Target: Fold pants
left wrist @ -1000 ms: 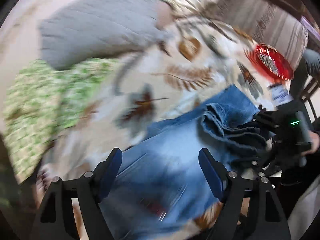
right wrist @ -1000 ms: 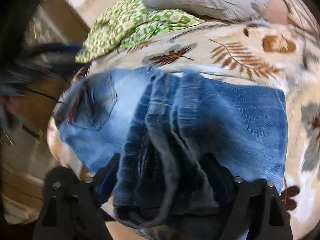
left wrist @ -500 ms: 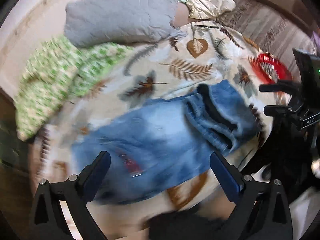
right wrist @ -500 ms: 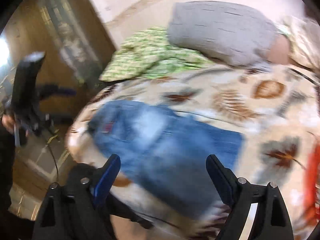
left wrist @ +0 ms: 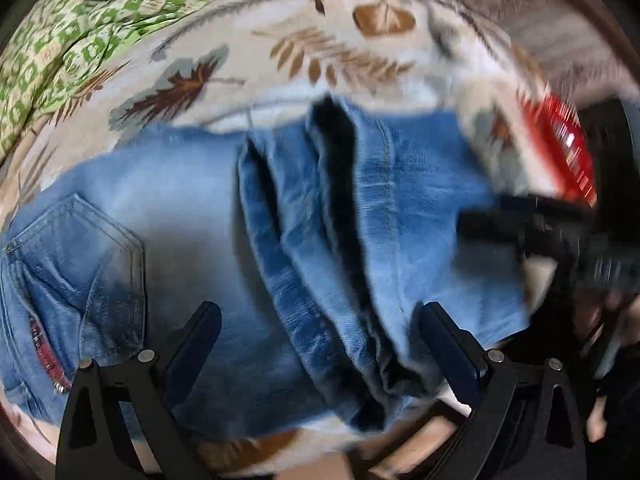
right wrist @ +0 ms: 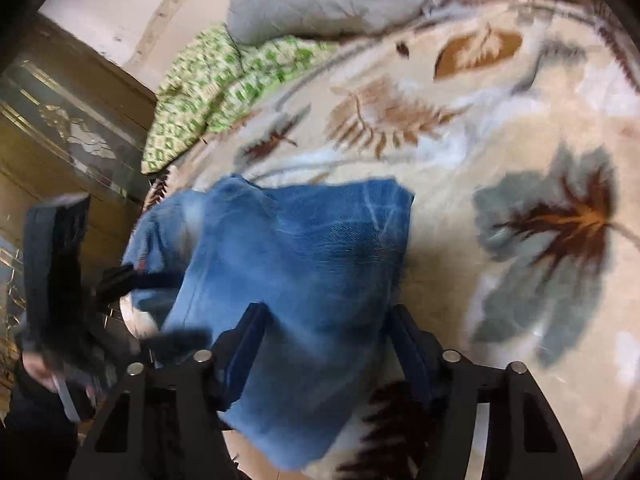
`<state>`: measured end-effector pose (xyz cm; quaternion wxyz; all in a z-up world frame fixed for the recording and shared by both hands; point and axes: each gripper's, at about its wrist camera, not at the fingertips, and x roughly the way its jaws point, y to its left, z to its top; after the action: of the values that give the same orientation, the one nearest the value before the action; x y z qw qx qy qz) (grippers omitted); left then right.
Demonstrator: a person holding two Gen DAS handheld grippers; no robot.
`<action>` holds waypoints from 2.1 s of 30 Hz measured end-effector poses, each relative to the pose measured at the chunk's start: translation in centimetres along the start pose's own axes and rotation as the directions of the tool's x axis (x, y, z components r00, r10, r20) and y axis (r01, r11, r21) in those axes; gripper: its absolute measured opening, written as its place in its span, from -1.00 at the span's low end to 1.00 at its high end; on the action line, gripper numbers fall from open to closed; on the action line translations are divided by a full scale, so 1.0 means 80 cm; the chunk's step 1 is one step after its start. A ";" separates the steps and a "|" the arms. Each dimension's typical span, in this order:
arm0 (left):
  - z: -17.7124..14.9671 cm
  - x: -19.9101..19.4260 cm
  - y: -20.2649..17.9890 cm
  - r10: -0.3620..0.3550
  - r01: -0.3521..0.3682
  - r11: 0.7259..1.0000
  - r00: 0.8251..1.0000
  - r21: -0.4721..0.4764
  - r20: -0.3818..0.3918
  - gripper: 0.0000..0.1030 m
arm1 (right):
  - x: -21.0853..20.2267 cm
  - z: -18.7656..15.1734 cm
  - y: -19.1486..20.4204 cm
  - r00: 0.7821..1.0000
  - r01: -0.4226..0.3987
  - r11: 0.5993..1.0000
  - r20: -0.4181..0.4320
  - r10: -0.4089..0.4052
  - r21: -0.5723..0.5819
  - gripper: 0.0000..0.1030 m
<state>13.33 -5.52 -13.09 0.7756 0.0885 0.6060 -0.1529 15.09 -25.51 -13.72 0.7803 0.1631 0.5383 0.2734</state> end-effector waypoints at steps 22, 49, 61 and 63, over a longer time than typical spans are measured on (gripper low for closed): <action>-0.031 -0.009 -0.018 0.061 -0.070 0.995 0.991 0.075 0.117 0.25 | 0.019 0.008 0.008 0.995 0.098 0.994 -0.002 -0.098 -0.053 -0.47; -0.229 -0.118 0.279 0.223 0.032 0.743 0.930 -0.668 0.293 0.79 | 0.047 0.040 0.375 0.996 0.075 0.777 0.015 -0.085 -0.625 0.63; -0.192 -0.076 0.276 0.207 -0.024 0.864 0.928 -0.503 0.310 -0.21 | 0.113 0.062 0.410 0.984 0.107 0.761 -0.043 -0.174 -0.640 0.63; -0.195 -0.080 0.273 0.209 -0.028 0.875 0.922 -0.484 0.324 -0.23 | 0.124 0.069 0.410 0.984 0.085 0.782 -0.072 -0.164 -0.618 0.63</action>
<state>5.21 20.84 -11.87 0.8810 -0.0946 0.4624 0.0335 14.70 6.87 -1.11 0.7731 -0.1513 0.4769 0.3900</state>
